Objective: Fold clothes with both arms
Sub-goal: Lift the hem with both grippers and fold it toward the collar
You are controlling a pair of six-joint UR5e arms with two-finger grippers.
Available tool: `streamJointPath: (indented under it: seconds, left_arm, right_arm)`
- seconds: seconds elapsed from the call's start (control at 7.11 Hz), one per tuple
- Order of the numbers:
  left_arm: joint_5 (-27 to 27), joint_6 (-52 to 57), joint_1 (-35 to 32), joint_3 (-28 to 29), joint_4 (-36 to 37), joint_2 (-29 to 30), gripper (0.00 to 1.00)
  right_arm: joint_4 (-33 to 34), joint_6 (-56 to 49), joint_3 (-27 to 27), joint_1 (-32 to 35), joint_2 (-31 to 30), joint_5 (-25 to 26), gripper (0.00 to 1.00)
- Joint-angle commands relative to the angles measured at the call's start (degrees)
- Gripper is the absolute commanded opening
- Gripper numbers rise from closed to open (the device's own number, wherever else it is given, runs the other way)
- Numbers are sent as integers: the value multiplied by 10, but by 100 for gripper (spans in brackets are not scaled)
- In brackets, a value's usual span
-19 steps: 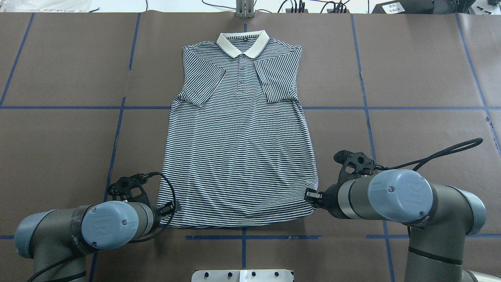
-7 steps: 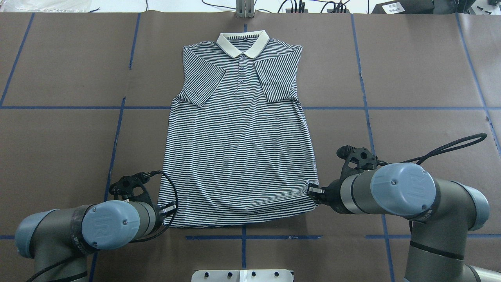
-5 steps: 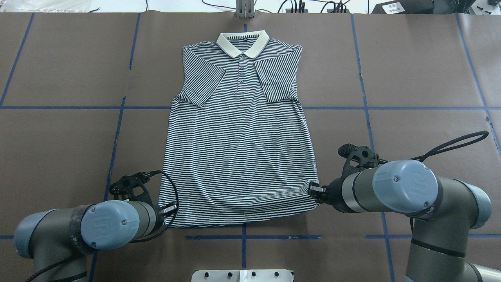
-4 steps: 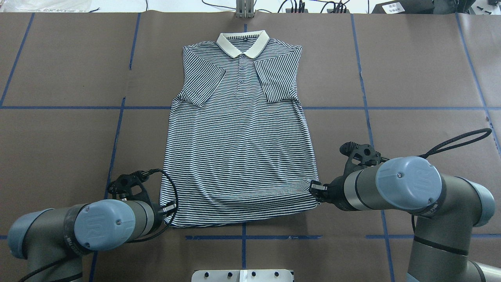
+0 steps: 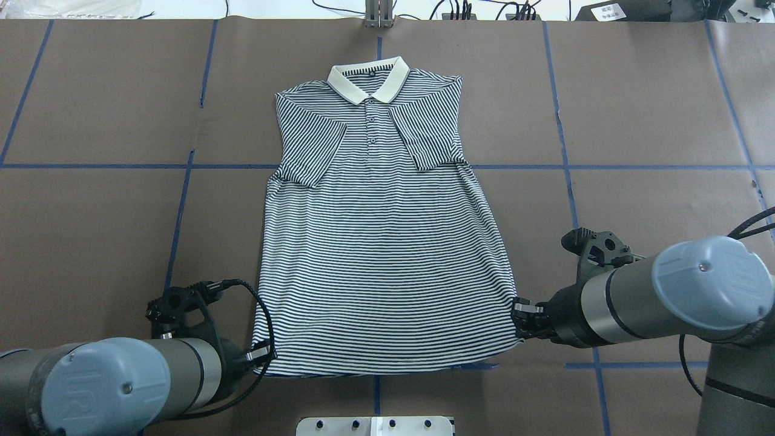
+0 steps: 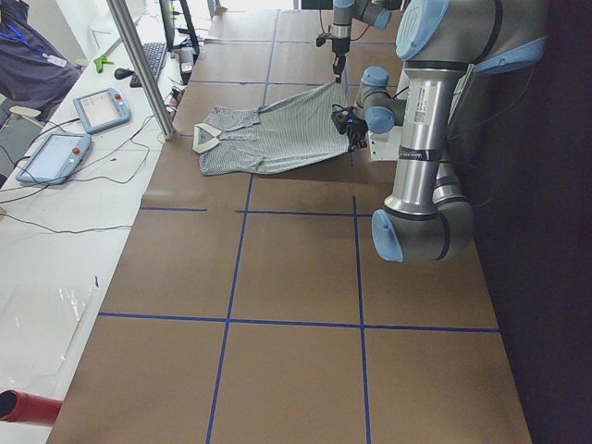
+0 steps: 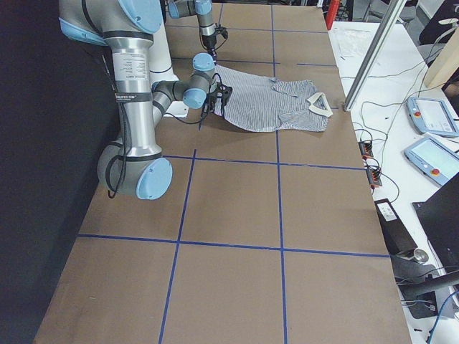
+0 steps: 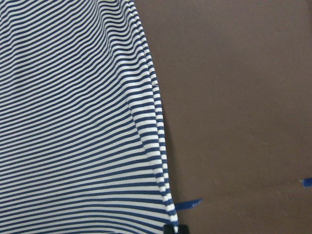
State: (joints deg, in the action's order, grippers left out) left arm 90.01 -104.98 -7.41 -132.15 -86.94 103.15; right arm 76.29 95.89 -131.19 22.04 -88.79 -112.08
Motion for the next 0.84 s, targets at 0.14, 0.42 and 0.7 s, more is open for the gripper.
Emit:
streamJointPath:
  seconds: [0.14,0.42,0.7]
  left_arm:
    - [6,2,65,-112,97,-4,0]
    - [28,18,55,-107,97,8,0]
    - [32,65,-39,-92,96,19,0]
  right_arm:
    - [-3,0,-53,-23,-47,-60,0]
    - [-3,-24,-39,4,-8,-27,0]
    - [-3,-95,7,81,46,-26,0]
